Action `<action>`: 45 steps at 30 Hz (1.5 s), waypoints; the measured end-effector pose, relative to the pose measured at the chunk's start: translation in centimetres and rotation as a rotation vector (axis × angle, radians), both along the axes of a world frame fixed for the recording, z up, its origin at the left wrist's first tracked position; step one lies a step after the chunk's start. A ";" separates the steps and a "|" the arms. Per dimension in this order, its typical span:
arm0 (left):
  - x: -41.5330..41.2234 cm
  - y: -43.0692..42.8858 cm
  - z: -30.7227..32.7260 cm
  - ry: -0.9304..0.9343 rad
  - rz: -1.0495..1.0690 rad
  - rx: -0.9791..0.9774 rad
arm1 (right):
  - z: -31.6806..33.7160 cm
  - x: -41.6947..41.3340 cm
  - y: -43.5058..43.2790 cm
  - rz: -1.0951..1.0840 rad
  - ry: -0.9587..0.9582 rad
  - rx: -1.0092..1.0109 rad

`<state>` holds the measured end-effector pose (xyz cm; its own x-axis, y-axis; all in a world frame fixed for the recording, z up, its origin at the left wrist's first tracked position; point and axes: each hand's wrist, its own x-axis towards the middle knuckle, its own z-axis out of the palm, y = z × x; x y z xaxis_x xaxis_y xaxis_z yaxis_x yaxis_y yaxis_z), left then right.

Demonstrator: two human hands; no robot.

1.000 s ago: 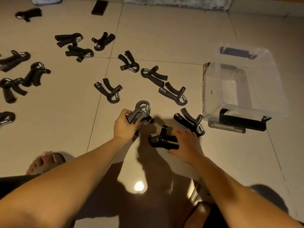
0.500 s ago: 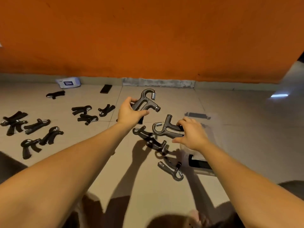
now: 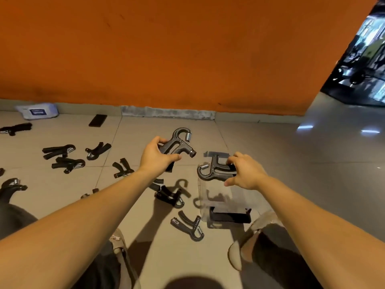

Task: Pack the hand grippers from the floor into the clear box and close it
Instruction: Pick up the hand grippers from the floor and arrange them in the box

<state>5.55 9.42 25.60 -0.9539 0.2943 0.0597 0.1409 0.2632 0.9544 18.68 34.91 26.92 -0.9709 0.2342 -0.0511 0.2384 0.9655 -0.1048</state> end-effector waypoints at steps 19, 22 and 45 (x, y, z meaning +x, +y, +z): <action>-2.5 9.8 -11.9 -0.287 -0.010 -0.103 | -20.2 -7.1 11.7 0.034 -0.441 -0.184; -2.9 10.6 -12.9 -0.298 -0.003 -0.140 | -21.7 -8.1 12.3 0.079 -0.550 -0.176; -2.9 16.3 -15.0 -0.362 0.009 -0.144 | -29.3 -10.3 12.8 0.196 -0.743 -0.273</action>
<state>2.67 25.69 10.56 -0.9083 0.2669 -0.3221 -0.2008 0.3974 0.8954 8.37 47.69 -2.34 -0.6834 -0.0504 -0.7283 0.1673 0.9603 -0.2235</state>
